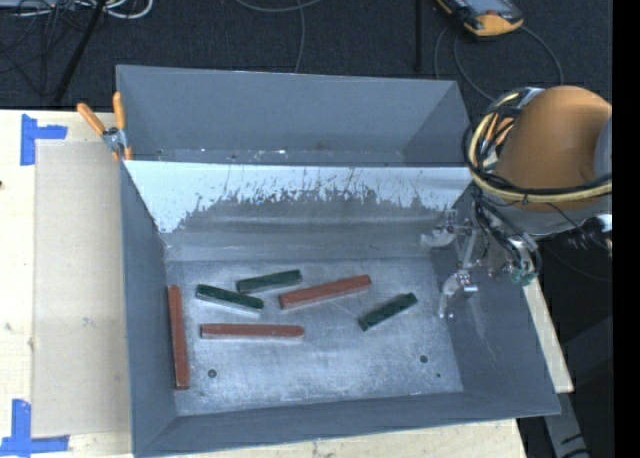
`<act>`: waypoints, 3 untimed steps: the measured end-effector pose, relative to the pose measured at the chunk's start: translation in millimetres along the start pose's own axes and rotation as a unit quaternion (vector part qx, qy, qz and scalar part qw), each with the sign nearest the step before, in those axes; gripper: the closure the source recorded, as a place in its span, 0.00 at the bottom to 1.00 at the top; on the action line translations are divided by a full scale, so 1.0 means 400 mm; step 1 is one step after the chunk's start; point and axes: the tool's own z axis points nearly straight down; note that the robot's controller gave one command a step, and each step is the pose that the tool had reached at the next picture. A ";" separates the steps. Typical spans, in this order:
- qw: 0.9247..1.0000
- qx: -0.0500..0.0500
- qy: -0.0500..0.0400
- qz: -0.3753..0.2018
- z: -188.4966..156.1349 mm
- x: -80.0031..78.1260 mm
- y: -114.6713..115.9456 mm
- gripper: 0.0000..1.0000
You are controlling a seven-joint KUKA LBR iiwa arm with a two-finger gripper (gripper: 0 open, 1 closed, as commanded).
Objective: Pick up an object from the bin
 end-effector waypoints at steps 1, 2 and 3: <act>1.000 0.000 0.003 -0.030 0.127 -0.038 0.009 0.00; 1.000 0.000 -0.003 -0.027 0.282 -0.091 0.039 1.00; 1.000 0.001 -0.003 -0.027 0.282 -0.091 0.040 1.00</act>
Offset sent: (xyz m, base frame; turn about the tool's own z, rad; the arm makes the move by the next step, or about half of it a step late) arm 0.0324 0.0155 -0.1191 -0.0533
